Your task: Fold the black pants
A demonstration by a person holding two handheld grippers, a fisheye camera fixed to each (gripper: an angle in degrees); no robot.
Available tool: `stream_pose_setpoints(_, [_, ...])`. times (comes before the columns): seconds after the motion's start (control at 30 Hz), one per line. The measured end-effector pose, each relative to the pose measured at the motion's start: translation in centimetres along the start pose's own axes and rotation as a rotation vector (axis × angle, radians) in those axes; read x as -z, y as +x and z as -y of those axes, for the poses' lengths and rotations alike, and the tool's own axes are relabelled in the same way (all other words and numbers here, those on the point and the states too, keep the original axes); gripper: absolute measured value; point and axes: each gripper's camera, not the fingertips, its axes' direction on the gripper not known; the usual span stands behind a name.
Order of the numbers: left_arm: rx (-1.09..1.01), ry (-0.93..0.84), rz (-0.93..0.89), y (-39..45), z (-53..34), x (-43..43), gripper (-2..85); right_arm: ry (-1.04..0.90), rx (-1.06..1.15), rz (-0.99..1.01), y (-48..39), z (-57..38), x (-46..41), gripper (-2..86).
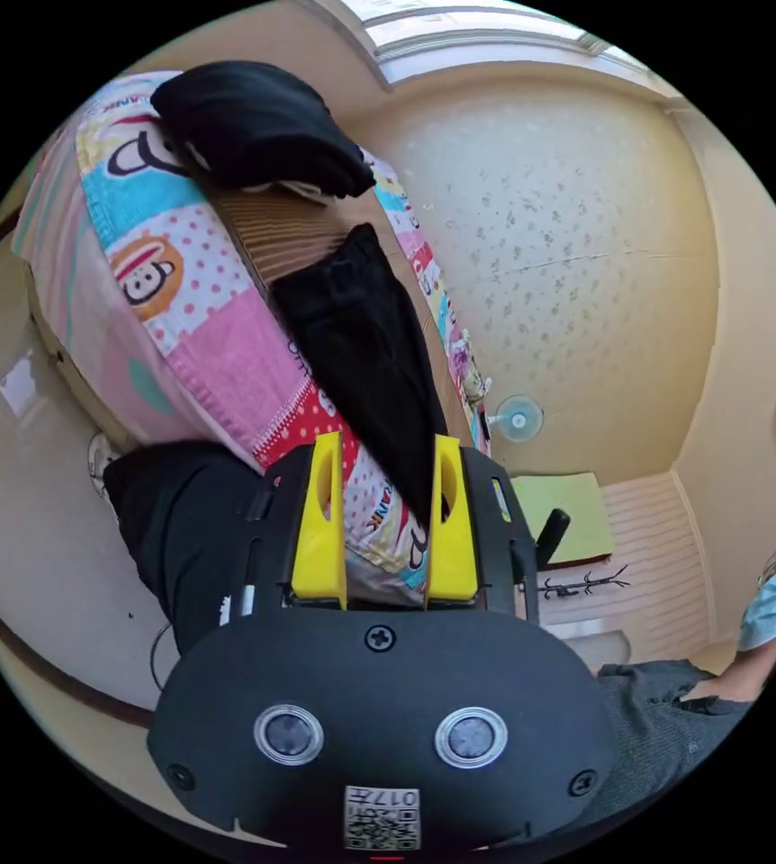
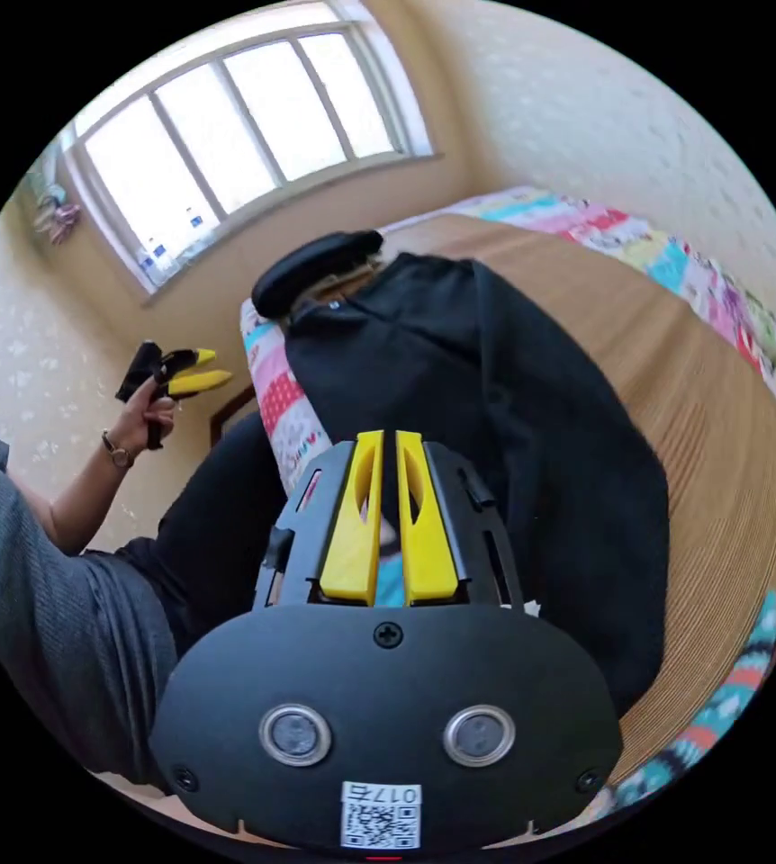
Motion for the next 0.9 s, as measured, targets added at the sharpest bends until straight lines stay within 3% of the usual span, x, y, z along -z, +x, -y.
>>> stream_pose_setpoints(0.07, [-0.099,-0.109,-0.016,2.8,1.9,-5.3,12.9,0.029,-0.157,-0.164,-0.2,-7.0,2.9,3.9])
stream_pose_setpoints(0.23, [-0.293,-0.307,-0.094,10.0,4.4,-16.7,9.0,0.144,-0.341,-0.446,-1.4,-13.6,8.9,3.8])
stream_pose_setpoints(0.33, [-0.312,-0.358,-0.081,12.4,4.5,-21.9,3.4,0.152,-0.422,-0.423,-0.9,-12.5,8.1,13.5])
stream_pose_setpoints(0.4, [-0.359,-0.385,0.037,13.7,3.9,-24.0,1.6,0.064,-0.325,-0.315,-1.2,-9.9,5.6,15.6])
stream_pose_setpoints(0.47, [-0.388,-0.418,0.171,14.3,2.7,-25.3,2.0,-0.296,-0.137,-0.549,-2.5,-5.3,0.4,12.4])
stream_pose_setpoints(0.53, [-0.387,-0.432,0.201,13.9,1.7,-25.0,2.9,-0.350,0.025,-0.798,-4.5,-1.7,0.4,6.4])
stream_pose_setpoints(0.6, [-0.384,-0.404,0.220,13.4,0.9,-23.5,2.6,-0.192,0.093,-0.901,-5.4,2.0,4.6,5.5])
stream_pose_setpoints(0.7, [-0.342,-0.349,0.247,12.3,0.4,-20.7,0.9,0.090,0.073,-0.833,-2.1,8.1,14.1,5.2])
stream_pose_setpoints(0.8, [-0.297,-0.302,0.215,12.0,0.7,-18.9,0.9,0.273,-0.145,-0.845,7.0,13.9,20.4,6.0])
stream_pose_setpoints(0.87, [-0.301,-0.275,0.210,12.5,1.2,-18.3,1.9,0.219,-0.574,-0.753,17.3,16.5,22.4,7.4])
stream_pose_setpoints(0.9, [-0.304,-0.271,0.213,12.7,1.3,-18.2,2.3,0.183,-0.640,-0.714,19.0,16.6,22.4,7.9])
